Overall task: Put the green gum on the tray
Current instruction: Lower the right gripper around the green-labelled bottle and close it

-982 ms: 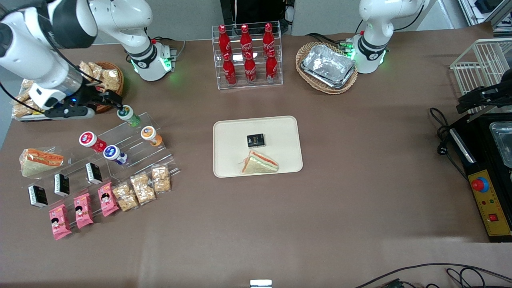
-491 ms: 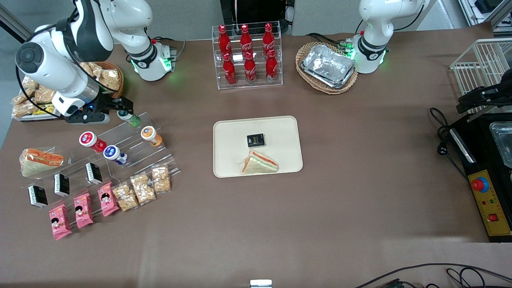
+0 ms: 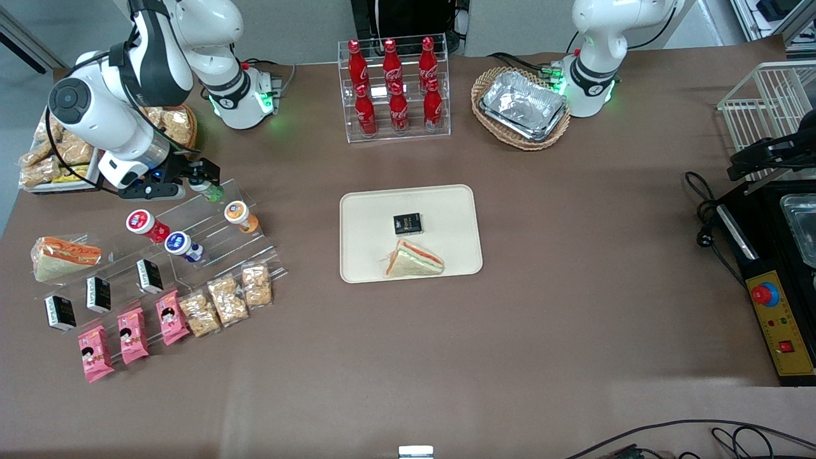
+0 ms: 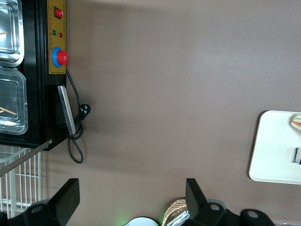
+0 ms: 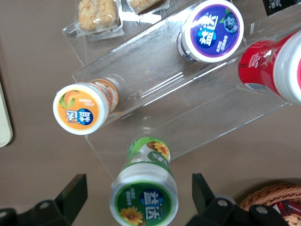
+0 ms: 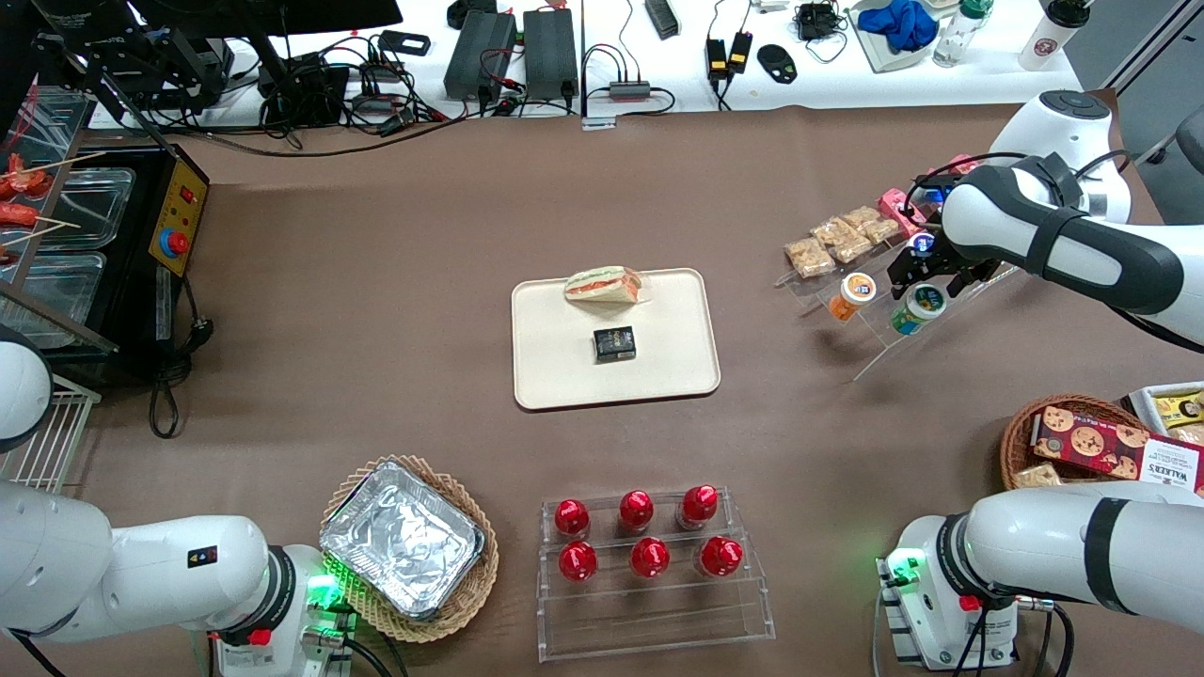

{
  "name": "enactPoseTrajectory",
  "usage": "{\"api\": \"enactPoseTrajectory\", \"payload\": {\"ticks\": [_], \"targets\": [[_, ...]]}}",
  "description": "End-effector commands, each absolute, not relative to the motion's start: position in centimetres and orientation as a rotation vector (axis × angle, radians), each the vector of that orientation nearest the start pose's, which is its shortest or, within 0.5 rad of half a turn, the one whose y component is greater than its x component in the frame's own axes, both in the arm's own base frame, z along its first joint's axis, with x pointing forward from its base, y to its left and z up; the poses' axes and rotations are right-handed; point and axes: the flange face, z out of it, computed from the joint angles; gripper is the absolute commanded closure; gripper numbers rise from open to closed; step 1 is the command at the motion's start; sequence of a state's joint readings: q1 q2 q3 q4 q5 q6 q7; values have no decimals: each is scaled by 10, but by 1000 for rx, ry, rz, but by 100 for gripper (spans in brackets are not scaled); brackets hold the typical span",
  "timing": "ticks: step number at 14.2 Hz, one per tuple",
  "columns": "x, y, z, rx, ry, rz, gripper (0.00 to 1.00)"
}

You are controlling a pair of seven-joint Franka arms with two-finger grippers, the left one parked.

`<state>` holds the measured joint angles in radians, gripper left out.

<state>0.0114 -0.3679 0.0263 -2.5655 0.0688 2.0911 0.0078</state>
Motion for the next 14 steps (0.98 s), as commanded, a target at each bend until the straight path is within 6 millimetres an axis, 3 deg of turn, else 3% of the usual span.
{"api": "enactPoseTrajectory", "payload": {"ticks": [1, 3, 5, 9, 12, 14], "targets": [[394, 16, 373, -3099, -12, 165, 2], [395, 14, 370, -3097, -14, 179, 4], [396, 10, 364, -3092, -37, 203, 16], [399, 1, 363, -3084, -81, 203, 48], [407, 0, 380, -3084, -84, 186, 50], [418, 0, 401, -3081, -88, 192, 50]]}}
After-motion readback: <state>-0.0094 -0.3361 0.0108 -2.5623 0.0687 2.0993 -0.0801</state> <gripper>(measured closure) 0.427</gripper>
